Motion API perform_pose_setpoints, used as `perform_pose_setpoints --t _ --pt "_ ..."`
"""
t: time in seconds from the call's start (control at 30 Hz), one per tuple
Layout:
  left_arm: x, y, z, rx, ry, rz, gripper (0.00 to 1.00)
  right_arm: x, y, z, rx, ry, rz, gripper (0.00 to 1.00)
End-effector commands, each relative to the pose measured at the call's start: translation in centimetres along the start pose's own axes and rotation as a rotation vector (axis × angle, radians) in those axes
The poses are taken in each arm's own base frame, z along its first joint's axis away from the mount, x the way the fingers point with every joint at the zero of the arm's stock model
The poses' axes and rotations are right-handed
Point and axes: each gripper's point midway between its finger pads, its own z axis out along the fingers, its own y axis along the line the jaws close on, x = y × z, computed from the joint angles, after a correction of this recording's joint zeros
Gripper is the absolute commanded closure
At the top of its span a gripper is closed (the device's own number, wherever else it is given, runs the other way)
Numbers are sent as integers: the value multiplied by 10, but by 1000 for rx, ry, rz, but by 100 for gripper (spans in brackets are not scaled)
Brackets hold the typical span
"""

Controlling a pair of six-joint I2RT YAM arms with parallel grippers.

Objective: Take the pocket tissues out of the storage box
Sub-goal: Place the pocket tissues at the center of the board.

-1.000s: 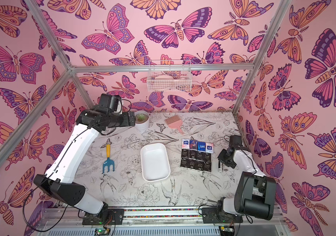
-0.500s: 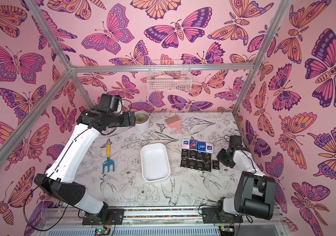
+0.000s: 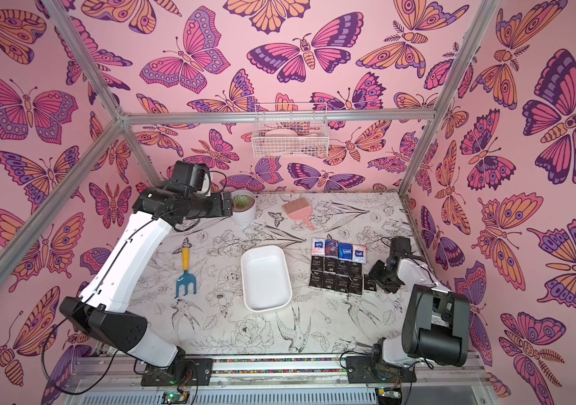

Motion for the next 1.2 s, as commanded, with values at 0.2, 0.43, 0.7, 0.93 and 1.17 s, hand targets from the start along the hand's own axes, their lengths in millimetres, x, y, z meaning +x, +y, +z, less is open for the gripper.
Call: perform_pose_setpoints --t 0.2,0.43,0.7,0.93,1.17 --pt "1 2 5 -5 6 6 0 -5 -5 22 26 17 42 64" --pt "1 3 6 -11 6 6 0 -14 -5 29 45 23 30 64" --pt "1 1 7 -13 9 4 0 -26 4 29 23 15 28 64" --pt "1 0 8 -14 10 2 0 -25 9 33 -3 17 39 63" --pt "3 2 7 -21 11 4 0 -26 14 36 -16 16 40 63"
